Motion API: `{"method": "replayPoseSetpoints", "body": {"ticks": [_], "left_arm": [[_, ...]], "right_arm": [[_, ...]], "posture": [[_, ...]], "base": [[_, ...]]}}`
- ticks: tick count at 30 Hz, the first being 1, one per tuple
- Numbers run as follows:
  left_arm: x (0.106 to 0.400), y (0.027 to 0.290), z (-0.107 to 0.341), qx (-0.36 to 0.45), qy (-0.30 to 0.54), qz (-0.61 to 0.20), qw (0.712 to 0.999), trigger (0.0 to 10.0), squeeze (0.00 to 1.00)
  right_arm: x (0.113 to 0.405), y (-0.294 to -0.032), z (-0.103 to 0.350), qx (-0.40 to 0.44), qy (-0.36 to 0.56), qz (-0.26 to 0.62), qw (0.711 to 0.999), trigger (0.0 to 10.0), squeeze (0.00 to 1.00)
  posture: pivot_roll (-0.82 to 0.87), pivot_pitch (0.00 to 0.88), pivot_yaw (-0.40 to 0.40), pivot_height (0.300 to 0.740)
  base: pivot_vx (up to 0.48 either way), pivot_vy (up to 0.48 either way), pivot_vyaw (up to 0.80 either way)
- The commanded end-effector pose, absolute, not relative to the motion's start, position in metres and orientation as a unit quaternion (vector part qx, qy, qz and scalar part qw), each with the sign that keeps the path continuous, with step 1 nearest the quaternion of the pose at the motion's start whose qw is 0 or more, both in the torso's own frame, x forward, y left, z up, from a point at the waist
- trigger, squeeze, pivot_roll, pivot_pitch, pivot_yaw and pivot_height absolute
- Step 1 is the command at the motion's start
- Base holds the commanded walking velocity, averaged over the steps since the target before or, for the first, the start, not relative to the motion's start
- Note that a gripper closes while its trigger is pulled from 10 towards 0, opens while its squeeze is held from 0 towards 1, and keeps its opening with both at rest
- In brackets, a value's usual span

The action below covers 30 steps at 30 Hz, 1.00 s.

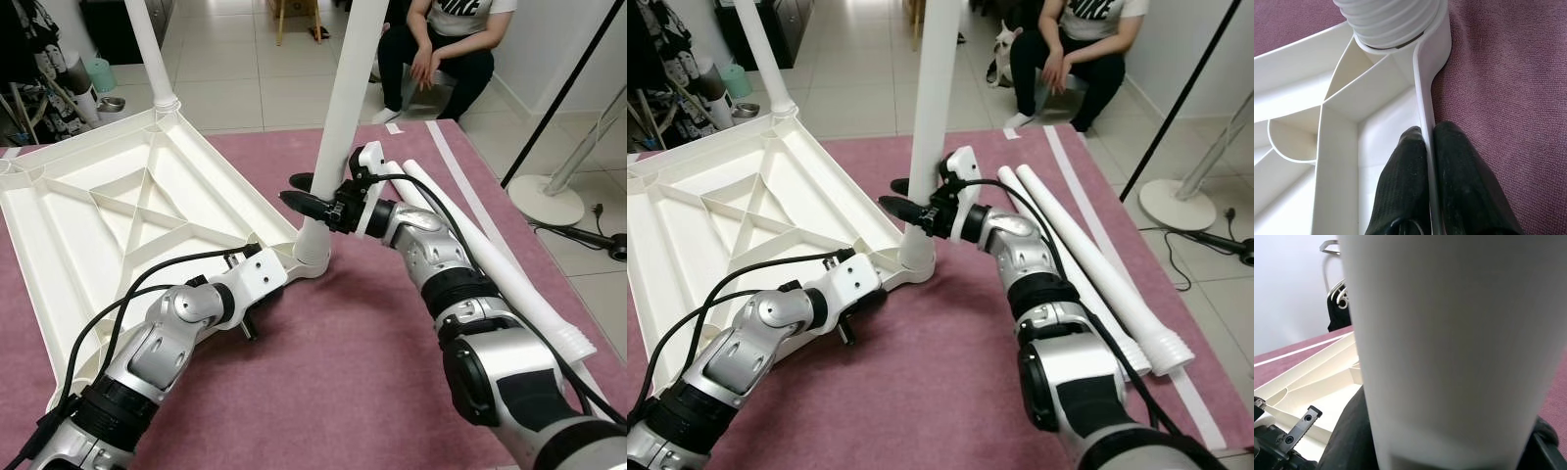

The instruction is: Building children table

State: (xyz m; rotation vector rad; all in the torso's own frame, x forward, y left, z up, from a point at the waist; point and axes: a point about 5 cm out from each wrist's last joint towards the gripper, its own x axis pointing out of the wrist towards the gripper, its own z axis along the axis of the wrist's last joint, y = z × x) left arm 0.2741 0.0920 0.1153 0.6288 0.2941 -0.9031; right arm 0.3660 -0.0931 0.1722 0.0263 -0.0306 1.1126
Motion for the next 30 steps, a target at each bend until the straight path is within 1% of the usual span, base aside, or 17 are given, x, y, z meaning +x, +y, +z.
{"method": "replayPoseSetpoints", "body": {"ticks": [1,2,4,5,7,8,10,13,17,21,22,24,25,30], "left_arm": [[0.280,0.099,0.114,0.316,0.140,-0.397,0.851,0.0,0.00],[0.280,0.098,0.114,0.316,0.140,-0.397,0.850,0.0,0.00],[0.280,0.098,0.114,0.316,0.140,-0.397,0.850,0.0,0.00],[0.281,0.097,0.114,0.316,0.139,-0.398,0.850,0.0,0.00],[0.281,0.097,0.114,0.316,0.139,-0.398,0.850,0.0,0.00],[0.281,0.097,0.114,0.316,0.138,-0.398,0.850,0.0,0.00],[0.281,0.097,0.114,0.316,0.138,-0.398,0.850,0.0,0.00],[0.280,0.097,0.114,0.315,0.138,-0.396,0.851,0.0,0.00],[0.280,0.098,0.114,0.315,0.138,-0.394,0.852,0.0,0.00],[0.280,0.098,0.114,0.315,0.138,-0.394,0.852,0.0,0.00],[0.280,0.098,0.114,0.315,0.138,-0.394,0.852,0.0,0.00],[0.280,0.098,0.114,0.315,0.138,-0.394,0.852,0.0,0.00],[0.280,0.098,0.114,0.315,0.138,-0.394,0.852,0.0,0.00],[0.280,0.097,0.114,0.315,0.138,-0.395,0.852,0.0,0.00]], "right_arm": [[0.357,-0.090,0.142,0.015,0.052,0.545,0.837,10.0,0.00],[0.356,-0.089,0.141,0.000,0.052,0.548,0.835,10.0,0.00],[0.356,-0.089,0.141,0.000,0.052,0.548,0.835,10.0,0.00],[0.354,-0.087,0.139,-0.020,0.053,0.552,0.832,10.0,0.00],[0.354,-0.087,0.139,-0.020,0.053,0.552,0.832,10.0,0.00],[0.353,-0.086,0.137,-0.039,0.055,0.559,0.827,10.0,0.00],[0.353,-0.086,0.137,-0.039,0.055,0.559,0.827,10.0,0.00],[0.350,-0.083,0.132,-0.067,0.066,0.572,0.815,10.0,0.00],[0.348,-0.082,0.129,-0.079,0.072,0.577,0.810,10.0,0.00],[0.347,-0.083,0.126,-0.076,0.076,0.570,0.815,10.0,0.00],[0.348,-0.084,0.124,-0.070,0.073,0.554,0.826,10.0,0.00],[0.348,-0.084,0.124,-0.070,0.073,0.554,0.826,10.0,0.00],[0.349,-0.085,0.124,-0.061,0.071,0.545,0.833,10.0,0.00],[0.349,-0.085,0.122,-0.049,0.066,0.528,0.845,10.0,0.00]], "posture": [[0.13,0.000,0.054,0.740],[0.13,0.000,0.054,0.740],[0.13,0.000,0.054,0.740],[0.13,0.000,0.052,0.740],[0.13,0.000,0.052,0.740],[0.13,0.000,0.051,0.740],[0.13,0.000,0.051,0.740],[0.13,0.000,0.043,0.740],[0.13,0.000,0.042,0.740],[0.13,0.000,0.044,0.740],[0.13,0.000,0.044,0.740],[0.13,0.000,0.044,0.740],[0.13,0.000,0.044,0.740],[0.13,0.000,0.047,0.740]], "base": [[0.000,0.000,0.00],[0.000,0.000,0.00],[0.000,0.000,0.00],[0.000,0.000,0.00],[0.000,0.000,0.00],[0.000,0.000,0.00],[0.000,0.000,0.00],[0.000,0.000,0.00],[0.000,0.000,0.00],[0.000,0.000,0.00],[0.000,0.000,0.00],[0.000,0.000,0.00],[0.000,0.000,0.00],[0.000,0.000,0.00]]}}
